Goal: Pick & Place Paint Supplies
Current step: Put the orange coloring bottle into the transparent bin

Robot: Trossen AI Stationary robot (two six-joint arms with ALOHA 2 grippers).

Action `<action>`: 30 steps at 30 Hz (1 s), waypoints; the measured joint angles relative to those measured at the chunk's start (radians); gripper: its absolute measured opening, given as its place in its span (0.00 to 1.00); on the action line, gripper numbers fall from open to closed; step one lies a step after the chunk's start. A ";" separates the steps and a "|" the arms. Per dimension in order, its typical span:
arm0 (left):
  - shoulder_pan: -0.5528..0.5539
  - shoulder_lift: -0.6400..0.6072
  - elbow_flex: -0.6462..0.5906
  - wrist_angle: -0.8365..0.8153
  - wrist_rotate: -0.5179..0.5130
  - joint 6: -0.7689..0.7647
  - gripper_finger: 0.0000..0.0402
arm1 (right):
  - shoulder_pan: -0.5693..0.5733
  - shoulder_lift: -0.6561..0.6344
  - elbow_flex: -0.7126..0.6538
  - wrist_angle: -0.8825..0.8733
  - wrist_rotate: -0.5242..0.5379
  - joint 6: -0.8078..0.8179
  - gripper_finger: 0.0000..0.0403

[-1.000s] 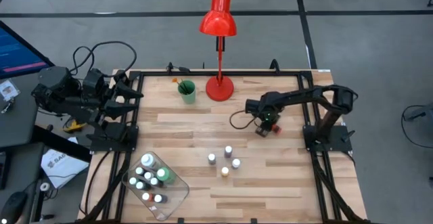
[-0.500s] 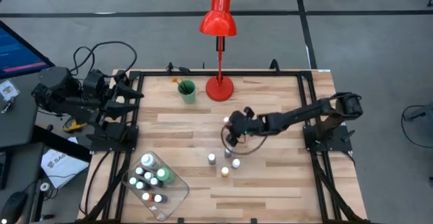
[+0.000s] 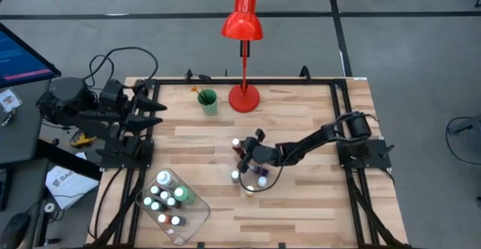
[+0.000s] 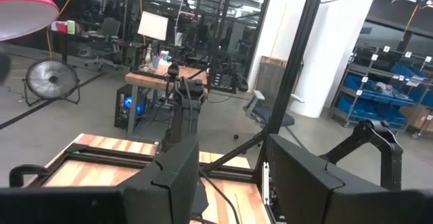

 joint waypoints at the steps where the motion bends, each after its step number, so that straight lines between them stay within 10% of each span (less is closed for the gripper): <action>1: 0.000 0.003 0.000 0.000 0.000 0.000 0.41 | -0.002 0.003 0.000 0.004 -0.001 0.000 0.30; 30: 0.000 0.055 0.000 -0.008 -0.015 0.000 0.41 | -0.123 -0.029 -0.135 0.303 -0.203 -0.107 0.30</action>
